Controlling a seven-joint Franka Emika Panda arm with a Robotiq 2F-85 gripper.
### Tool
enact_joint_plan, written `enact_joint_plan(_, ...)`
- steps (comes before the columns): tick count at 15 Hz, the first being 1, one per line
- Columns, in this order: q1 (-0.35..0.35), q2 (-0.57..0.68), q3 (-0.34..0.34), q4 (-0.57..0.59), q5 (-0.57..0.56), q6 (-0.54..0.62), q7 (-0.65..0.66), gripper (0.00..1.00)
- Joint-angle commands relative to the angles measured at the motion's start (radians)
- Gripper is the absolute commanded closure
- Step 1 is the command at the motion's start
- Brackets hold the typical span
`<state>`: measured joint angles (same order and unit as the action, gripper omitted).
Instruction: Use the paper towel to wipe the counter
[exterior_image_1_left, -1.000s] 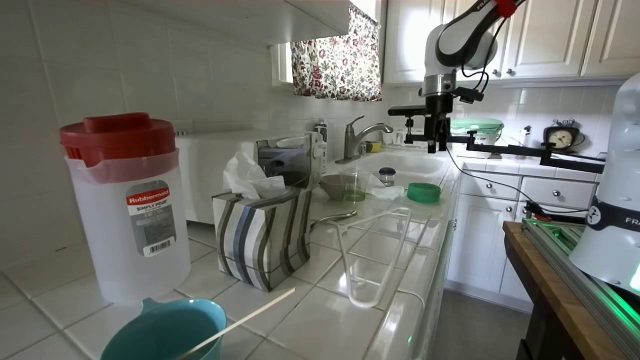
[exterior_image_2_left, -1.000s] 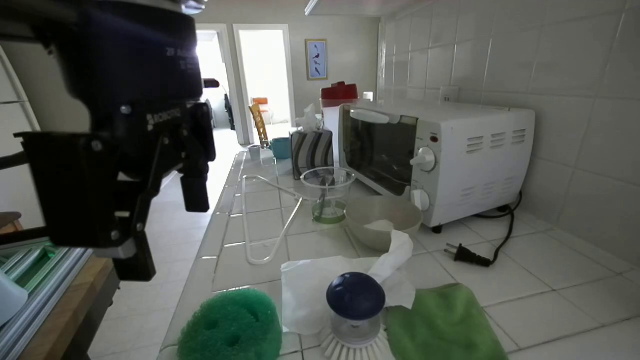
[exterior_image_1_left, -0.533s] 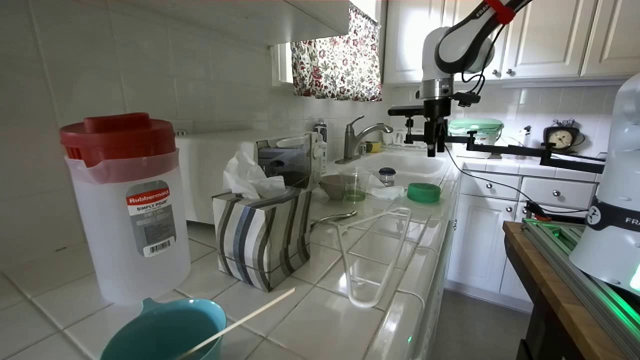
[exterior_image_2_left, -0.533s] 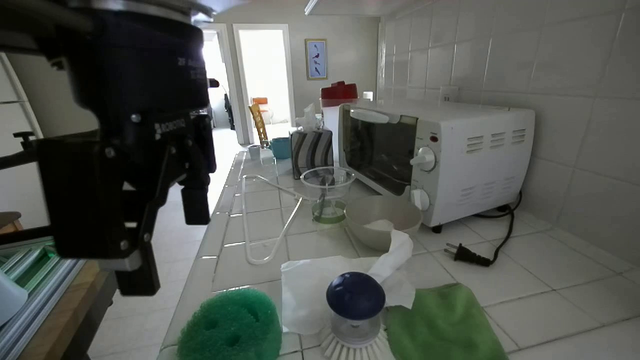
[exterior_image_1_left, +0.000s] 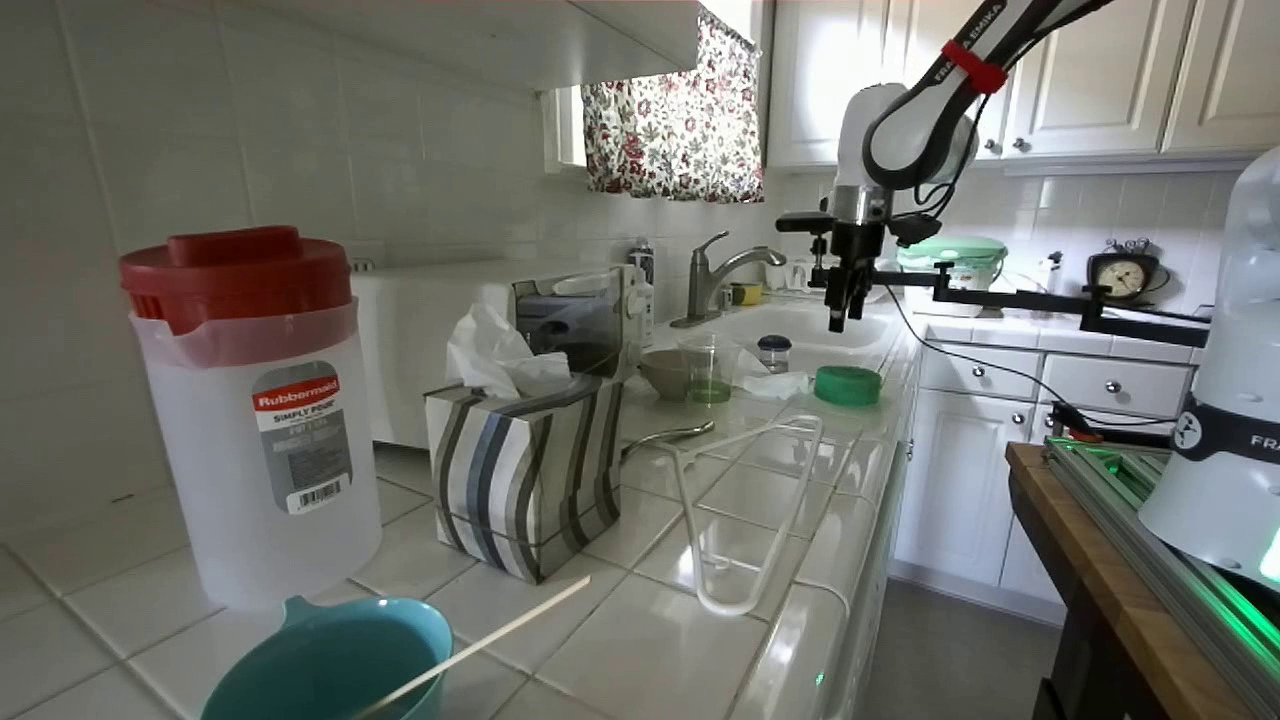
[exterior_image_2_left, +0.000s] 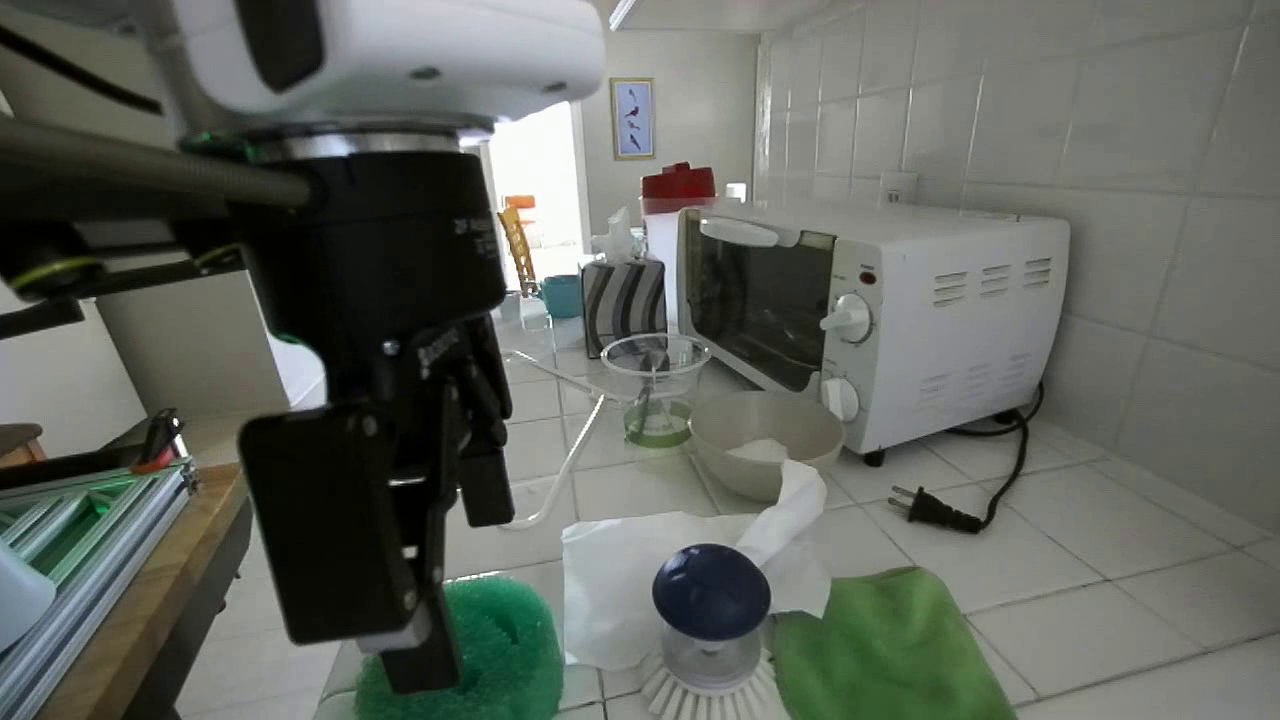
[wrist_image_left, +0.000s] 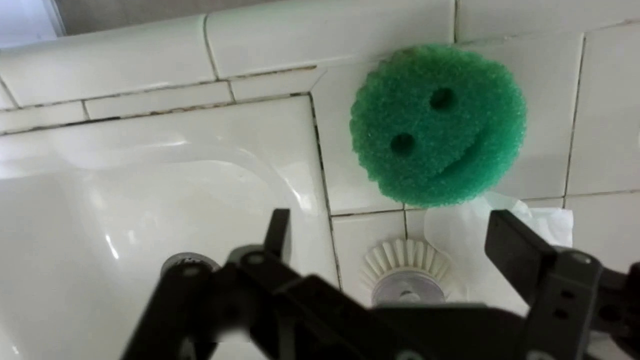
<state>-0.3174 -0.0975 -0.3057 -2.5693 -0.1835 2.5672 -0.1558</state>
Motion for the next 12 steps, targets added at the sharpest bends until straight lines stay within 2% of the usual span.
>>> enact_joint_plan(1, 0.02, -0.004, -0.012, -0.018, 0.143, 0.024, -0.059, 0.0)
enact_joint_plan(4, 0.032, -0.006, -0.015, -0.018, 0.268, -0.003, -0.101, 0.0)
enact_joint_plan(8, 0.024, 0.025, -0.018, -0.005, 0.306, -0.039, -0.128, 0.0)
enact_joint_plan(12, 0.028, 0.061, -0.019, 0.006, 0.368, -0.012, -0.207, 0.0)
